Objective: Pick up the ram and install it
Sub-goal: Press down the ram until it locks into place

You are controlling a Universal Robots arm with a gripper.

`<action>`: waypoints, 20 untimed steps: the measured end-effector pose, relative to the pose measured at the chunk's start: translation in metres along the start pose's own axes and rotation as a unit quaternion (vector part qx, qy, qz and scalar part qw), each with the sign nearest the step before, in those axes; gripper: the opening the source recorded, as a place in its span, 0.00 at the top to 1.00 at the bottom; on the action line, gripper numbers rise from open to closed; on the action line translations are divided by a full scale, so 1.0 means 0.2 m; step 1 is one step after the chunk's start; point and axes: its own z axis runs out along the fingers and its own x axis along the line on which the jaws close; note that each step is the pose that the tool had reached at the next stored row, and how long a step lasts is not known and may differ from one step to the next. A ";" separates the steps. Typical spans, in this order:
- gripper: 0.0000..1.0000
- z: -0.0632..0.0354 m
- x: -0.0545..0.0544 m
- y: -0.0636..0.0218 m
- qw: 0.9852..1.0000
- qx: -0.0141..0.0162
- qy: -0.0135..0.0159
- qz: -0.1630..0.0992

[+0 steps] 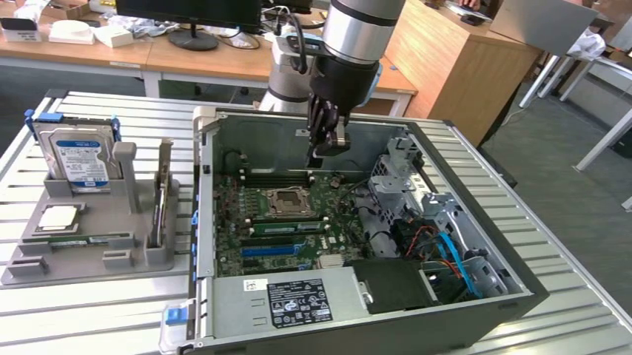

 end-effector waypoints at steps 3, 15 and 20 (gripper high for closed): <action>0.90 0.000 0.00 0.000 1.000 0.000 0.000 0.000; 0.90 0.002 0.00 0.000 0.999 0.002 -0.001 0.046; 0.90 0.003 0.00 0.000 0.996 0.003 -0.002 0.086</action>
